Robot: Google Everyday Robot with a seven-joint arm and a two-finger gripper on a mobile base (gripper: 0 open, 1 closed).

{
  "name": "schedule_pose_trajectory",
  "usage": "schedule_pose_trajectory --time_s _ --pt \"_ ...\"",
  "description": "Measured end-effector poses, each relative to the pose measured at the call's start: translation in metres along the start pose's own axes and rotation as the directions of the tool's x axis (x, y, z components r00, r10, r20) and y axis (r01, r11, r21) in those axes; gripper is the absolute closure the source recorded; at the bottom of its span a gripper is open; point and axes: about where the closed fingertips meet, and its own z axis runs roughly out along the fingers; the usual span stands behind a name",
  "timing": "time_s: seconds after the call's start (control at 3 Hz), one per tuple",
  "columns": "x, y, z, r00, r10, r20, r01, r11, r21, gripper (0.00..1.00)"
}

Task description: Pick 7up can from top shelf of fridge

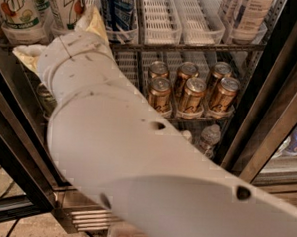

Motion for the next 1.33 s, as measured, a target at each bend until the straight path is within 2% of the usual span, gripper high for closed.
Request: schedule_pose_trajectory --time_s 0.33,1.0,1.33 --pt "-0.007 -0.007 0.007 1.0 -0.011 0.02 0.01 0.9997 0.02 0.34" --pt "-0.002 -0.016 0.026 1.0 -0.002 0.018 0.001 0.9985 0.056 0.34" --pt "0.005 -0.013 0.038 1.0 0.006 0.008 -0.007 0.9977 0.068 0.35"
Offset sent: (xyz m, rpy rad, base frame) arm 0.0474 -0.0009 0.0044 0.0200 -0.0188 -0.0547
